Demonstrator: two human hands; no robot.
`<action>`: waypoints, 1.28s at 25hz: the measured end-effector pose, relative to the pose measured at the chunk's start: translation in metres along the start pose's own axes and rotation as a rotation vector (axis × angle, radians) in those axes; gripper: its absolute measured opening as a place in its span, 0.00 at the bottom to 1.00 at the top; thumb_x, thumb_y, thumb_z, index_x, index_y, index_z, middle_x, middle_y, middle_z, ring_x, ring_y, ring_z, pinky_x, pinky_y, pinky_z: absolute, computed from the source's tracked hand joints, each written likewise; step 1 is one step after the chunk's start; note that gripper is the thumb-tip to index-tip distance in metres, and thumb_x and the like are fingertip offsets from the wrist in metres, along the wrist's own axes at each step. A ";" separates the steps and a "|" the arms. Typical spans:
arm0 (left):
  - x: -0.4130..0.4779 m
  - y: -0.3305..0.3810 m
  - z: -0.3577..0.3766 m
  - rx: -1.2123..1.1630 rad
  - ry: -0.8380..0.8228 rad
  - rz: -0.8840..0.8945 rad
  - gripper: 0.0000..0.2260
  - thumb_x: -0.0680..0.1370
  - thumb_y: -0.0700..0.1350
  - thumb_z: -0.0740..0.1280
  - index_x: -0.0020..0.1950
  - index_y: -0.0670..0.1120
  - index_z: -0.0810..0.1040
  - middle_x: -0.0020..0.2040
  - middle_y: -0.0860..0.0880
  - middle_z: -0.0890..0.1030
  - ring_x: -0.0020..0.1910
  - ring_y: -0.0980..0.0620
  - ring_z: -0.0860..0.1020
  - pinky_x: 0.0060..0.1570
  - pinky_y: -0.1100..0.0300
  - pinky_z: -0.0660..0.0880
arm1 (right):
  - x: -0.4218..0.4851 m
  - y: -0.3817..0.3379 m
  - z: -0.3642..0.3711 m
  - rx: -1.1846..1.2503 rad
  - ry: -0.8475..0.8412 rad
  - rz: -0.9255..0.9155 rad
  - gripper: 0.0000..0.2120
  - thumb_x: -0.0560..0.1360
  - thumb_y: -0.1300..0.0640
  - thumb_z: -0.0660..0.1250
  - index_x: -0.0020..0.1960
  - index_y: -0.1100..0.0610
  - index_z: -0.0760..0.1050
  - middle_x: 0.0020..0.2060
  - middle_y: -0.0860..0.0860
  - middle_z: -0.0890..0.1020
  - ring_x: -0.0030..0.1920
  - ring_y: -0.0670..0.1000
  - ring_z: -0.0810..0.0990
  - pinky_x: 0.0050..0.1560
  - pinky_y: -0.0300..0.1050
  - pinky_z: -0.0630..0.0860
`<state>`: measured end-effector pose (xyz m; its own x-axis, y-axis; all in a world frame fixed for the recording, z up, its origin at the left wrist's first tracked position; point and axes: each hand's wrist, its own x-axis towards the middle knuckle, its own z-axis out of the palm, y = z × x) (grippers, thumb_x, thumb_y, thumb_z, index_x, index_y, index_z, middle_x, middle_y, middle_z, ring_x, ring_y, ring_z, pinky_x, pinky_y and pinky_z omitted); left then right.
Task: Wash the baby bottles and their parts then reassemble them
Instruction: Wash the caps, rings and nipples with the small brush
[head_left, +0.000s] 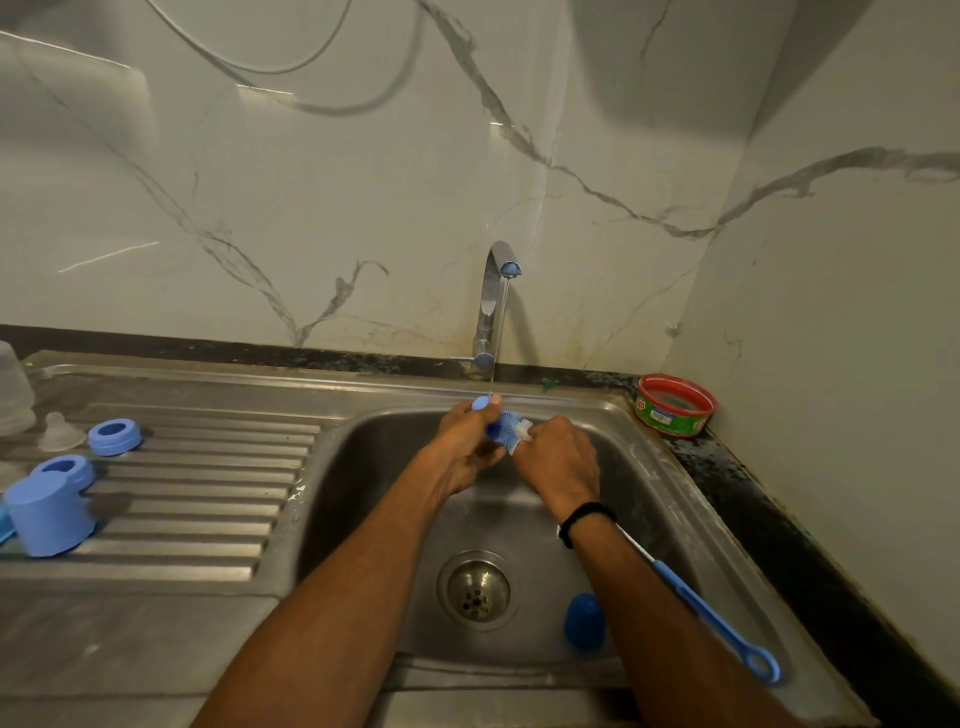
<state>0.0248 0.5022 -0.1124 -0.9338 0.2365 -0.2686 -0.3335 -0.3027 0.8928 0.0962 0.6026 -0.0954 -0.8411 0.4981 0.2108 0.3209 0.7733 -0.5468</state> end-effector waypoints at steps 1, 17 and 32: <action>0.001 0.000 0.000 0.000 -0.003 0.020 0.13 0.81 0.42 0.68 0.64 0.41 0.76 0.57 0.40 0.82 0.55 0.42 0.82 0.54 0.48 0.82 | 0.000 0.000 0.000 -0.003 0.000 -0.003 0.16 0.75 0.49 0.71 0.58 0.56 0.79 0.41 0.49 0.78 0.40 0.49 0.76 0.37 0.40 0.73; 0.010 -0.001 -0.005 -0.088 0.032 -0.020 0.12 0.81 0.38 0.67 0.64 0.37 0.76 0.59 0.35 0.81 0.54 0.40 0.82 0.49 0.49 0.81 | 0.000 -0.002 0.000 -0.012 -0.023 -0.001 0.14 0.74 0.48 0.72 0.56 0.55 0.81 0.41 0.50 0.81 0.40 0.50 0.79 0.35 0.40 0.73; -0.021 0.009 -0.057 0.340 0.404 0.509 0.17 0.75 0.37 0.75 0.63 0.42 0.77 0.59 0.42 0.80 0.55 0.46 0.80 0.48 0.61 0.79 | -0.017 0.003 -0.039 0.000 -0.138 -0.096 0.10 0.74 0.53 0.69 0.49 0.58 0.84 0.36 0.52 0.82 0.35 0.49 0.78 0.28 0.37 0.68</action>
<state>0.0338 0.4421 -0.1194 -0.9591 -0.2361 0.1560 0.1522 0.0346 0.9877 0.1288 0.6119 -0.0693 -0.9199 0.3627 0.1487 0.2356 0.8147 -0.5299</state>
